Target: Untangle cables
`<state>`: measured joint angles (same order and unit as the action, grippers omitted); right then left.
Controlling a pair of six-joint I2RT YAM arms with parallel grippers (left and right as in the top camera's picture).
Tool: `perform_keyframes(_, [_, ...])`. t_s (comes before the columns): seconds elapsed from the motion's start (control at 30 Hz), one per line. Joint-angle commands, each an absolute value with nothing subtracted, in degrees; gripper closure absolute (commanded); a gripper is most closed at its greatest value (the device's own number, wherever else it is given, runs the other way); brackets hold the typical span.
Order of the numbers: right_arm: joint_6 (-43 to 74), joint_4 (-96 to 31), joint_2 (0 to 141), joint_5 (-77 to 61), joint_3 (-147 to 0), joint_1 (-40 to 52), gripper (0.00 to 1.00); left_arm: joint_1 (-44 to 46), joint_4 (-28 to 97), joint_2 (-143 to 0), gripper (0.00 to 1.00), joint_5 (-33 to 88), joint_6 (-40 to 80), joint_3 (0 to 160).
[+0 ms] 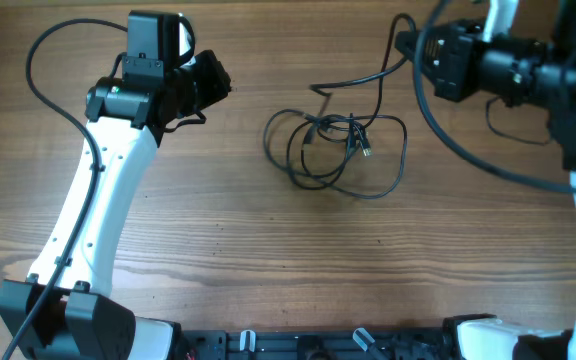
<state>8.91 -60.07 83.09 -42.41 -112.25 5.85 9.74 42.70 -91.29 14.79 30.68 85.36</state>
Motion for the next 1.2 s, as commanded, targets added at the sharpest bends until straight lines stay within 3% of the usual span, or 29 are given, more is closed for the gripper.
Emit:
perform_keyframes(0.0, [11.05,-59.07,82.17,-43.31,-113.1,5.82,0.96,9.96,42.72,-91.74,0.88,13.82,29.78,85.43])
perform_keyframes(0.17, [18.61,-54.04,82.81,-43.31,-113.1,5.82,0.96,9.96,42.72,-91.74,0.87,13.82,29.76,85.43])
perform_keyframes(0.43, [42.3,-33.93,81.38,-48.93,-113.25,2.52,0.96,9.96,42.81,-91.74,0.86,13.8,29.76,85.43])
perform_keyframes(0.6, [34.06,-50.15,85.3,-28.93,-113.14,6.74,0.96,9.96,42.72,-91.74,0.87,13.82,29.78,85.43])
perform_keyframes(0.8, [24.51,-68.34,99.85,-22.92,-113.14,13.08,0.96,9.96,42.74,-91.74,0.86,13.8,29.76,85.43])
perform_keyframes(1.0, [16.4,-72.77,114.87,-28.64,-113.14,18.0,0.96,9.93,42.74,-91.74,0.85,13.78,29.76,85.43])
perform_keyframes(1.17, [13.5,-72.79,118.28,-28.56,-113.14,22.87,0.96,9.96,42.76,-91.74,0.85,12.27,29.78,85.38])
